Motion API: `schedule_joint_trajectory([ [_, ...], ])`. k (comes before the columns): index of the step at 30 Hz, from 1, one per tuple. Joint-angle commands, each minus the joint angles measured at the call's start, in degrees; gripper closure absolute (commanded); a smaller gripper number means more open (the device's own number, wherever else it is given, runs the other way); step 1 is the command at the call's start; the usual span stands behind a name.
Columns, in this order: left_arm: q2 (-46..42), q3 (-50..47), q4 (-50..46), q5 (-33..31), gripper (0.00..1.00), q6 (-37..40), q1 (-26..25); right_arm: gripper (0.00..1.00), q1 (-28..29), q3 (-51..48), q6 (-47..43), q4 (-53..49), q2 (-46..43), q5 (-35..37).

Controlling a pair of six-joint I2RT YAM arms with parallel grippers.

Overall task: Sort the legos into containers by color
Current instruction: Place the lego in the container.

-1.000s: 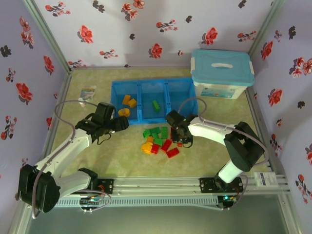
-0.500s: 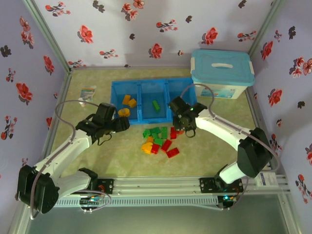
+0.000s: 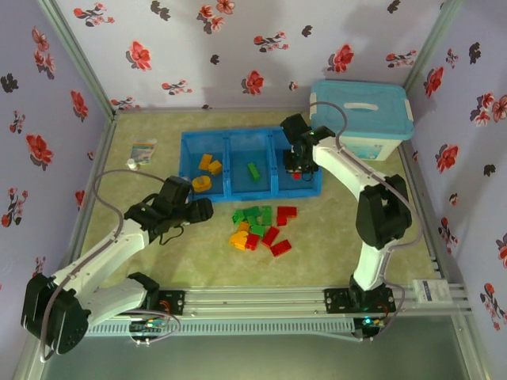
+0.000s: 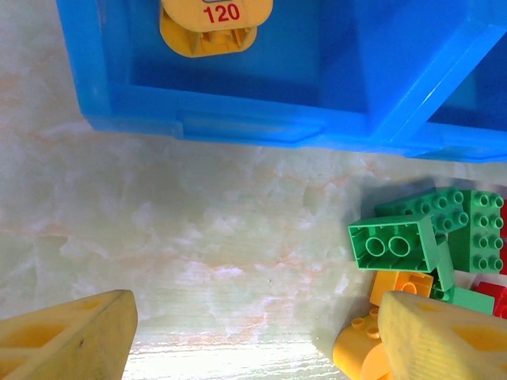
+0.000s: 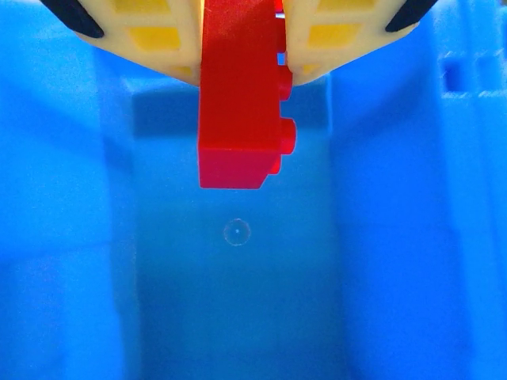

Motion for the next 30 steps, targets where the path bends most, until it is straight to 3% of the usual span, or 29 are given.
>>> schedule_joint_trajectory([
  [1, -0.6, -0.8, -0.5, -2.0, 0.20, -1.0, -2.0, 0.76, -0.6, 3.6, -2.2, -2.8, 1.8, -0.8],
  [3, 0.2, -0.7, -0.5, -2.4, 0.20, -1.1, -3.2, 0.67, -0.7, 4.8, -2.2, -3.2, 2.5, -0.4],
  [5, 1.1, -0.4, -0.5, -2.7, 0.20, -1.1, -4.3, 0.48, -0.7, 5.7, -2.2, -3.8, 2.7, -0.2],
  [7, 1.9, 0.0, -0.2, -3.0, 0.21, -1.1, -5.7, 0.41, -0.7, 5.8, -2.1, -4.0, 1.9, -0.3],
  [18, 9.3, 1.5, 2.3, -2.5, 0.27, 0.2, -12.5, 0.39, 1.8, -5.3, -0.6, -1.0, -10.3, -0.9],
  [30, 18.8, 2.1, 8.9, 4.8, 0.27, 2.0, -16.7, 0.39, 2.4, -18.1, 2.4, 3.0, -19.5, -2.3],
])
